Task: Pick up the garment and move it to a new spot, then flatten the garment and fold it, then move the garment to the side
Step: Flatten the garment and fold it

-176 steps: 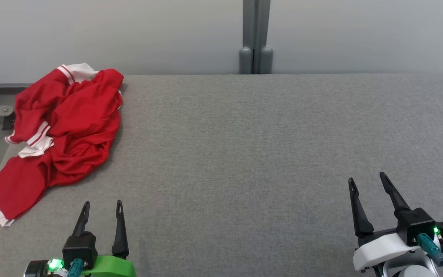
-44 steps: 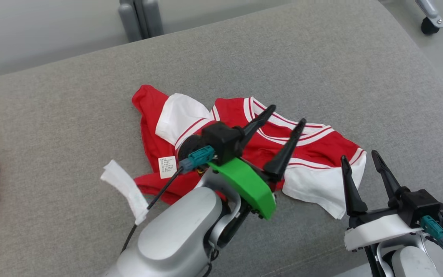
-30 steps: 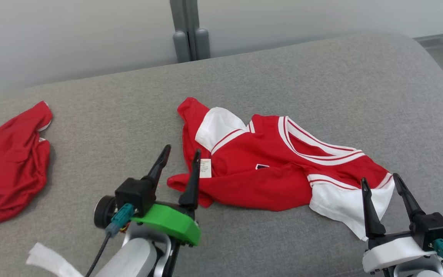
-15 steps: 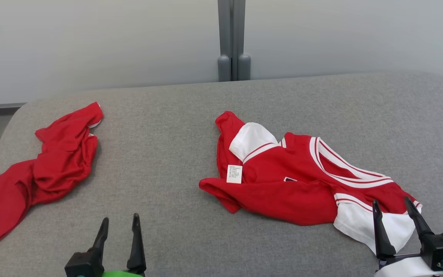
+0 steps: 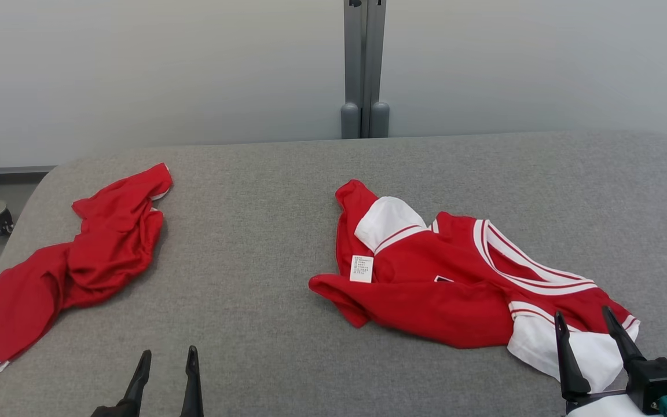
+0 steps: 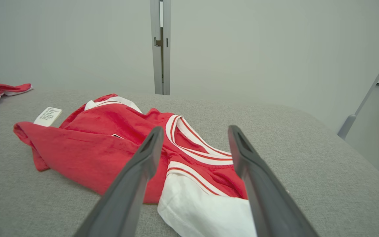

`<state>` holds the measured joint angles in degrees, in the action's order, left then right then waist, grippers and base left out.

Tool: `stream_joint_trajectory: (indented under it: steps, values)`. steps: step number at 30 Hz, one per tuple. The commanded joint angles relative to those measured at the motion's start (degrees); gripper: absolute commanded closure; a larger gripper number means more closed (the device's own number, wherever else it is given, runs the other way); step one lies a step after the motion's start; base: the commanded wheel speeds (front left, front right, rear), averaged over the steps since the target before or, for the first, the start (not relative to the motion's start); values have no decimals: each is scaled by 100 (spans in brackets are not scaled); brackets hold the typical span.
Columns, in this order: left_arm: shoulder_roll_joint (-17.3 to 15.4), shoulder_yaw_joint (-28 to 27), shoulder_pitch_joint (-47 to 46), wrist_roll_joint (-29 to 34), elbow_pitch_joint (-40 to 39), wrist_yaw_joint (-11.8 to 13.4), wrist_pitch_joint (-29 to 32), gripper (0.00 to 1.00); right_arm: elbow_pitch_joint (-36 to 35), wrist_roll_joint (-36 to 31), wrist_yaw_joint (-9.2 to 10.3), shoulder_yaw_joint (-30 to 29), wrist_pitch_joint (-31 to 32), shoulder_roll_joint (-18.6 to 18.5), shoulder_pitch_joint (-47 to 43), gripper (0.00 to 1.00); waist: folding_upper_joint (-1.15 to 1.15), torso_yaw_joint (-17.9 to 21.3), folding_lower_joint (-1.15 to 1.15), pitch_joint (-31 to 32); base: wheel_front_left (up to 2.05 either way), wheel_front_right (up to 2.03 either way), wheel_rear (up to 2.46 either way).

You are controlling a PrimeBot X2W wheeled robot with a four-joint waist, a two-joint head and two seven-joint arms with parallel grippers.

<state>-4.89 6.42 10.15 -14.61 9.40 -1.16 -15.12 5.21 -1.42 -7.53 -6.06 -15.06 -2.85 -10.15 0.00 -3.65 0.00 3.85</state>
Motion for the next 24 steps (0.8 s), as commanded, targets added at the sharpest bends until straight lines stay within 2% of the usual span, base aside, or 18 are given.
stream_joint_trajectory:
  steps: [1, 6, 15, 19, 24]
  values:
    - [23, -56, 76, 56, -35, -75, -5, 0, -2, -24, 8, 11, -18, -8, 35, 0, 0, 14, 0, -8, 0, 0, 0]
    - [120, -203, 46, 256, 22, -310, -5, 0, 34, 51, 8, 65, -18, -8, 68, 0, 0, 90, 0, -33, 0, 0, 0]
    - [180, -206, -147, 375, 133, -480, -5, 0, 46, 74, 8, 146, -18, -7, 156, 0, 0, 227, 0, -121, 0, 0, 0]
    - [190, 69, -468, 418, 223, -566, -5, 0, 33, 55, 8, 177, -18, -8, 265, 0, 0, 318, 0, -193, 0, 0, 0]
    - [-72, 716, -1316, 551, 798, -629, 157, 0, 13, 85, 8, 305, -18, -7, 424, 0, 0, 531, 0, -324, 0, 0, 0]
